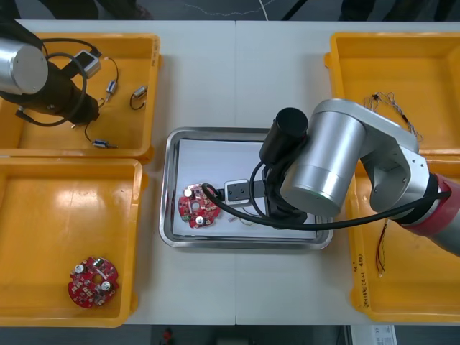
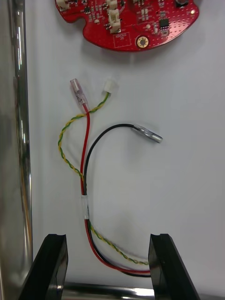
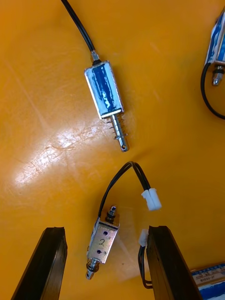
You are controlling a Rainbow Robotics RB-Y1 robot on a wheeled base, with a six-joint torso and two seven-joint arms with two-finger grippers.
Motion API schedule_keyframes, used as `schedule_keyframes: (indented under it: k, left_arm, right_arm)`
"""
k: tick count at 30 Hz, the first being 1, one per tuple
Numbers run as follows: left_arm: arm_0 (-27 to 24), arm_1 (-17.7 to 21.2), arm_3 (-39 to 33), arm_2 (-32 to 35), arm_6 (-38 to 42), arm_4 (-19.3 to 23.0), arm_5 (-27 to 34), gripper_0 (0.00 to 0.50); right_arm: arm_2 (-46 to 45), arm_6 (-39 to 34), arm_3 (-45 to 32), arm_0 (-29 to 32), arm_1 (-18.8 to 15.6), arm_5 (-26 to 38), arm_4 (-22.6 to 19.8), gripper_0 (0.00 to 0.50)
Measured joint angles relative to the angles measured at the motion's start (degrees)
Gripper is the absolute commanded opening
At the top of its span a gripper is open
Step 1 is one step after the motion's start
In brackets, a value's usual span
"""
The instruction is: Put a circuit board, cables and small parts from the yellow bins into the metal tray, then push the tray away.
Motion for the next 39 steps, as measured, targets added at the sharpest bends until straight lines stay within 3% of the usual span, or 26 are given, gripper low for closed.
schedule_keyframes:
  k: [11,23,32,33,34,35,36,37,39]
  left_arm:
    - [2.4,0.0,0.0,-1.8,-1.1,-0.3,-2.5,0.500]
    - [3.4,0.0,0.0,-1.8,-1.1,-1.4,-4.9,0.500]
    - [3.4,0.0,0.0,-1.8,-1.1,-1.8,-5.3,0.500]
    - [3.4,0.0,0.0,-1.8,-1.1,-1.8,-5.3,0.458]
    - [3.4,0.0,0.0,-1.8,-1.1,-1.8,-5.3,0.333]
    - [3.4,0.0,0.0,-1.8,-1.1,-1.8,-5.3,0.249]
    - [3.5,0.0,0.0,-1.8,-1.1,-1.8,-5.3,0.051]
    - [3.5,0.0,0.0,-1.8,-1.1,-1.8,-5.3,0.001]
    - [3.6,0.0,0.0,-1.8,-1.1,-1.8,-5.3,0.000]
  right_arm:
    - [-13.5,0.0,-3.8,0.1,2.8,15.4,-2.1,0.500]
    - [-27.4,0.0,-6.0,0.1,2.5,15.8,-3.5,0.500]
    - [-31.0,0.0,-5.9,0.1,-2.1,15.8,-2.6,0.500]
    - [-31.7,0.0,-5.6,0.1,-2.4,15.8,-2.5,0.500]
    - [-32.7,0.0,-4.9,0.1,-2.7,15.8,-2.5,0.500]
    - [-33.6,0.0,-4.2,0.1,-2.8,15.8,-2.5,0.500]
    - [-34.9,0.0,-3.1,0.1,-2.8,15.8,-2.5,0.500]
    - [-36.1,0.0,-2.0,0.1,-2.8,15.8,-2.5,0.500]
    - [-38.9,0.0,0.1,0.1,-2.8,15.8,-2.1,0.500]
